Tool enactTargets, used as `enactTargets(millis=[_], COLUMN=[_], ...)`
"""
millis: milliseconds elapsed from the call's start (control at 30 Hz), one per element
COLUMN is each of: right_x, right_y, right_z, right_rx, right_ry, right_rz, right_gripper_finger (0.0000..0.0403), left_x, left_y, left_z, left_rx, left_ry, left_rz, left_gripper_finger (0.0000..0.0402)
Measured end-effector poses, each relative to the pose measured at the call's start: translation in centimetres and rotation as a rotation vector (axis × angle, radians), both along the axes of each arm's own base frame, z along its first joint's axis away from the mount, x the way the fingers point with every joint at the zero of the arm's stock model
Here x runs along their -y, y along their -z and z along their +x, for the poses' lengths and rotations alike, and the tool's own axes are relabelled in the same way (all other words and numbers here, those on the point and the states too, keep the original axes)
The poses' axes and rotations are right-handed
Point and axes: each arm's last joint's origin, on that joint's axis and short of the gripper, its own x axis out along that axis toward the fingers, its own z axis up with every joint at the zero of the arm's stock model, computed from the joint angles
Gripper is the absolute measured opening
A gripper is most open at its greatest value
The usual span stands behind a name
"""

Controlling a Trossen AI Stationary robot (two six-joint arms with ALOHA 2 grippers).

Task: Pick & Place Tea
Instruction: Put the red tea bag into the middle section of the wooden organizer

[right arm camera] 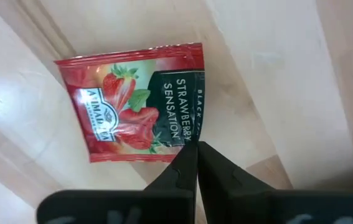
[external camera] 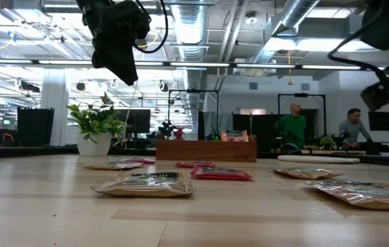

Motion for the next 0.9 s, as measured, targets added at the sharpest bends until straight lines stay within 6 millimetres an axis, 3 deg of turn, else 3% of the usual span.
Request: enactTargets(millis=[233,533,900], right_x=[-0.4,0.0,3.8], right_y=[-2.7,-8.2,-12.4], right_z=[1.1,3.3,6.0], right_rx=[0.036,0.162,0.267], right_ry=[-0.085,-0.174,-0.282], right_rz=[-0.049,-0.173,-0.284], right_gripper_finger=[0.0000,0.0000,0.0000], left_x=[0.3,0.4,0.3], left_y=[-0.2,-1.2,-2.0], left_z=[0.3,1.6,2.2], left_rx=[0.049,0.218,0.320], left_ry=[0.027,0.061,0.090], left_rz=[-0.097,-0.157,-0.126], left_gripper_finger=[0.0122,0.0122,0.0122])
